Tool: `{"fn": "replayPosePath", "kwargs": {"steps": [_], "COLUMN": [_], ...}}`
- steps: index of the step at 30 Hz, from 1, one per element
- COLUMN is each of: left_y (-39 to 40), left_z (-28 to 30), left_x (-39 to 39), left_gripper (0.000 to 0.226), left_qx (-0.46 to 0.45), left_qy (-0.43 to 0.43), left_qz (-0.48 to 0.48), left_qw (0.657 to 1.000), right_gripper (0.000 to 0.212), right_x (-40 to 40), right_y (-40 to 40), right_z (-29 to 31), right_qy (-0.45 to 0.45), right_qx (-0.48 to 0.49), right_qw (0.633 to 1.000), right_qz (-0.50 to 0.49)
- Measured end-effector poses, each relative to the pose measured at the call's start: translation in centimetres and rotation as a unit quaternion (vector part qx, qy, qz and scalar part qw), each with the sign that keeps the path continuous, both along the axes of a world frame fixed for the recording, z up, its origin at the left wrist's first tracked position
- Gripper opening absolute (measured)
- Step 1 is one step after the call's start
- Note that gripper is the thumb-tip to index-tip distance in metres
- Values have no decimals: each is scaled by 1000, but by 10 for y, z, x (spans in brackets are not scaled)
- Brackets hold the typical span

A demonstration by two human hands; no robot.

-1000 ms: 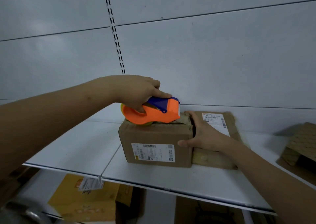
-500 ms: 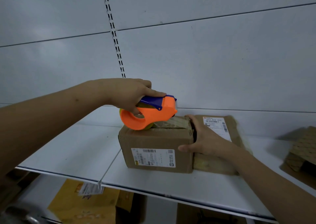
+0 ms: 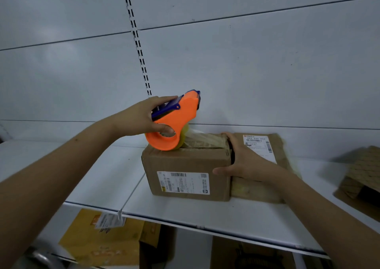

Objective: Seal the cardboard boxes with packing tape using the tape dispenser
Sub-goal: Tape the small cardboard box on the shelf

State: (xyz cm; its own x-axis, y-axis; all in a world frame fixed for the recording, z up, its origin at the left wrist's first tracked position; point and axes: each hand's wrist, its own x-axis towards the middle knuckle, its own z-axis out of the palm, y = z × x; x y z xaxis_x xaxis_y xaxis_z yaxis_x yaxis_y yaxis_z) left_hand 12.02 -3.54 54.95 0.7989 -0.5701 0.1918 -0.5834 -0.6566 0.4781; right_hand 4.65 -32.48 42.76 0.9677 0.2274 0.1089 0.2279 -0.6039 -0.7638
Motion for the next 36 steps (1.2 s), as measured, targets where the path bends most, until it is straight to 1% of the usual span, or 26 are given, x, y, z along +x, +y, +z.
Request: {"fn": "replayPosePath", "kwargs": {"steps": [2, 4, 6, 8, 9, 13, 16, 19, 20, 21, 23, 25, 27, 28, 29, 30, 32, 34, 35, 36], "left_y": [1, 2, 4, 5, 4, -5, -7, 0, 1, 2, 8, 21, 35, 37, 38, 35, 25, 13, 8, 6], "left_z": [-1, 0, 1, 1, 1, 7, 16, 23, 24, 24, 23, 14, -5, -16, -29, -42, -66, -85, -92, -94], "left_x": [-2, 0, 2, 2, 1, -2, -2, -3, -4, -5, -5, -1, -1, -5, -9, -14, -19, -21, -22, -23], "left_gripper": [84, 84, 78, 73, 75, 82, 79, 78, 77, 77, 73, 70, 71, 70, 69, 67, 62, 52, 44, 37], "left_qx": [-5, 35, 68, 85, 92, 156, 234, 346, 364, 364, 316, 229, 83, -4, -88, -165, -312, -444, -478, -485], "left_qy": [6, -24, -59, -79, -83, -94, -125, -173, -181, -185, -188, -201, -199, -192, -188, -187, -161, -94, -66, -57], "left_qz": [4, 9, 0, -10, -9, -10, -9, 12, 20, 22, 23, 45, 88, 115, 146, 176, 216, 233, 248, 263], "left_qw": [1000, 999, 996, 993, 992, 983, 964, 922, 913, 913, 930, 952, 973, 975, 967, 952, 911, 860, 840, 832], "right_gripper": [108, 106, 106, 108, 107, 90, 84, 83, 84, 84, 85, 86, 87, 87, 87, 87, 88, 88, 88, 88], "right_x": [0, 0, -1, -2, -3, -4, -4, -3, -3, -3, -2, 0, 1, 1, 1, 0, 0, 0, 0, 0], "right_y": [-1, -1, -1, -1, -1, 0, 0, 0, 0, 0, -1, -2, -2, -2, -2, -2, -2, -1, -1, -1], "right_z": [0, 0, 0, 0, 0, 0, -1, -1, -1, -2, -3, -4, -4, -4, -4, -5, -6, -6, -6, -7], "right_qy": [2, -3, -10, -22, -30, -67, -79, -80, -80, -80, -82, -84, -84, -84, -85, -87, -91, -96, -96, -96], "right_qx": [3, 5, 10, 25, 26, -14, -11, -7, -8, -9, -9, -13, -20, -23, -24, -22, -21, -19, -18, -18], "right_qw": [1000, 1000, 1000, 999, 999, 997, 995, 995, 995, 995, 995, 995, 995, 995, 995, 994, 994, 994, 994, 993], "right_qz": [1, 4, 5, 17, 28, 47, 56, 58, 57, 56, 51, 48, 48, 50, 52, 54, 55, 56, 58, 60]}}
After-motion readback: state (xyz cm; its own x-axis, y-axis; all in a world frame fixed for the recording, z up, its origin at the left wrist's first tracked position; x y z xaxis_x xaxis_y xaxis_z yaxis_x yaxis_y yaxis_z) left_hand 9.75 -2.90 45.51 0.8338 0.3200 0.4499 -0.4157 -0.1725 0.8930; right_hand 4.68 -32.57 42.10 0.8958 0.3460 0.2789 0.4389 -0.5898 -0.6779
